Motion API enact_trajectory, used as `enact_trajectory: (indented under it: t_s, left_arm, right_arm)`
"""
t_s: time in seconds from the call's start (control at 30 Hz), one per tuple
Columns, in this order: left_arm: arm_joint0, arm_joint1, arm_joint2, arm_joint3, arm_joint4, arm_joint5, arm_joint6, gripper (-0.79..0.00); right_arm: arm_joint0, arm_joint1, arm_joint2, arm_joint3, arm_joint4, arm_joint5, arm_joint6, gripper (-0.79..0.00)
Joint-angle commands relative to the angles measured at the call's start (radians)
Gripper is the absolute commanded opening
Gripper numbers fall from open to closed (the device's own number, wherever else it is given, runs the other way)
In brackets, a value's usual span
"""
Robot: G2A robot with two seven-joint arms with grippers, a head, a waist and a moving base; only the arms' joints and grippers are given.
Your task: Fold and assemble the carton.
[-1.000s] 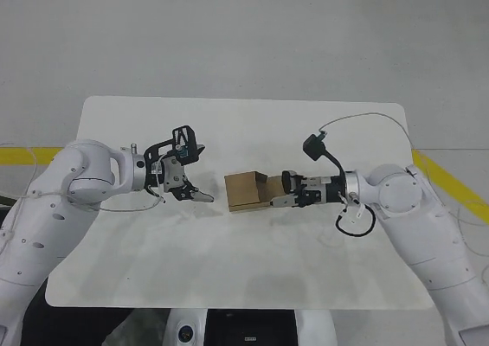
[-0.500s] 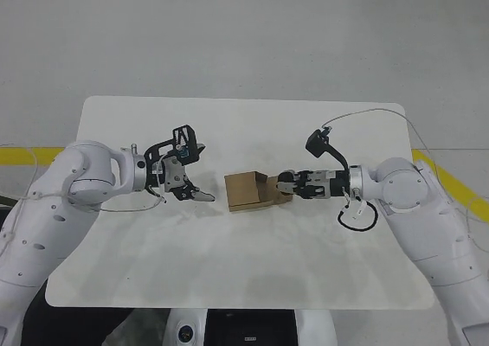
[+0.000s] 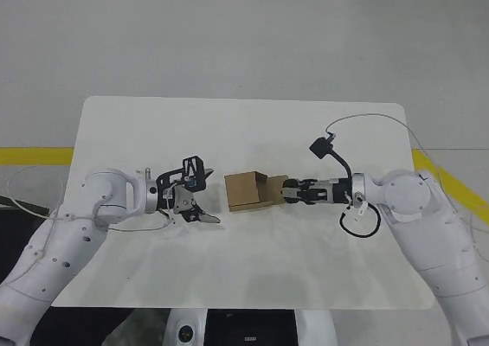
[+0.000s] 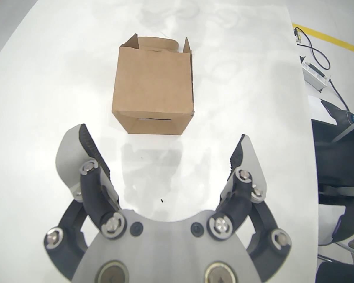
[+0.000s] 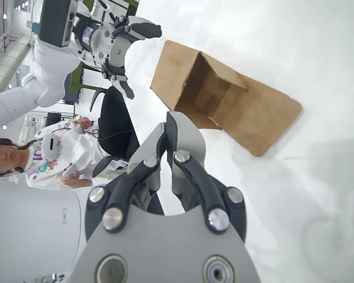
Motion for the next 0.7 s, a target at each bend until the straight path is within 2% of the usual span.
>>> enact_trajectory:
  t_s: [0.0, 0.13, 0.2, 0.47, 0.67]
  left_arm:
    - [0.006, -0.009, 0.016, 0.012, 0.082, 0.055, 0.091, 0.000]
    - [0.004, -0.030, 0.050, 0.042, 0.170, 0.143, 0.225, 0.000]
    - [-0.004, -0.041, 0.073, 0.062, 0.183, 0.158, 0.259, 0.000]
    - [-0.055, -0.078, 0.139, 0.129, 0.168, 0.143, 0.267, 0.000]
    - [-0.082, -0.101, 0.165, 0.167, 0.144, 0.137, 0.268, 0.000]
  right_arm:
    - [-0.016, 0.002, 0.004, -0.004, 0.020, 0.024, 0.001, -0.785]
    - [-0.046, 0.004, 0.007, -0.004, 0.031, 0.050, -0.031, -0.785]
    - [-0.056, 0.005, 0.005, -0.002, 0.037, 0.065, -0.039, -0.785]
    - [-0.047, -0.004, -0.058, 0.035, 0.054, 0.126, -0.002, -0.785]
    - [-0.007, -0.021, -0.109, 0.108, 0.036, 0.098, -0.075, -0.785]
